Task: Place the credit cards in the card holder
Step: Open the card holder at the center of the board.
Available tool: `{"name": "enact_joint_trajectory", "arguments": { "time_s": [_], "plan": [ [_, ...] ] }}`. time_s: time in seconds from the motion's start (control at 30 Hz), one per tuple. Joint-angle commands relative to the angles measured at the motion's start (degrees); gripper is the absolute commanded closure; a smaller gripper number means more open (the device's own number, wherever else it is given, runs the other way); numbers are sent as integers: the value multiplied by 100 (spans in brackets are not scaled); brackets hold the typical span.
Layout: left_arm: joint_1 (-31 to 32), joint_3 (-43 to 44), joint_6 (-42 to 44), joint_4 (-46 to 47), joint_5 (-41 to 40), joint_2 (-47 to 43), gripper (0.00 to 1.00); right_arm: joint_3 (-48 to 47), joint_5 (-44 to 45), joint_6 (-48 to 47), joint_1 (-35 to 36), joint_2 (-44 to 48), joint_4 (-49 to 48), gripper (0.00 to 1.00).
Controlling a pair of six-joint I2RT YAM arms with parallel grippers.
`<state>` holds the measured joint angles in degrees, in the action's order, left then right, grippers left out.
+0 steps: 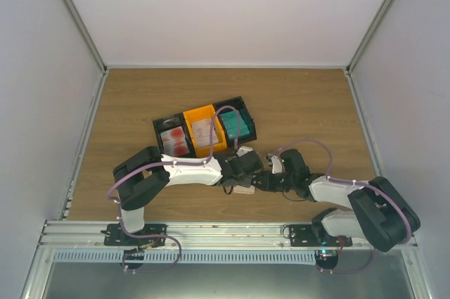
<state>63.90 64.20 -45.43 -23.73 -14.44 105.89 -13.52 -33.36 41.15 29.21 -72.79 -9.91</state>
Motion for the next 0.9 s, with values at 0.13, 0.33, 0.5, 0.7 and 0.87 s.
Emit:
{"name": "enact_joint_trajectory", "arguments": {
  "time_s": [0.13, 0.33, 0.5, 0.7, 0.87],
  "plan": [
    [-257, -684, 5, 18, 679, -449, 100, -28, 749, -212, 15, -288, 739, 99],
    [-529, -1053, -1, 246, 889, -963, 100, -62, 899, -221, 14, -273, 836, 100],
    [-697, -1296, -12, 104, 790, -1218, 100, -159, 1011, -257, 15, -192, 966, 100],
    [-900, -1647, -105, -4, 725, -1628, 83, -650, 1648, -554, 106, 331, 1977, 69],
    [-1046, -1749, 62, 273, 1146, -2047, 47, -1245, 2385, -686, 445, 499, 2718, 52]
  ]
}}
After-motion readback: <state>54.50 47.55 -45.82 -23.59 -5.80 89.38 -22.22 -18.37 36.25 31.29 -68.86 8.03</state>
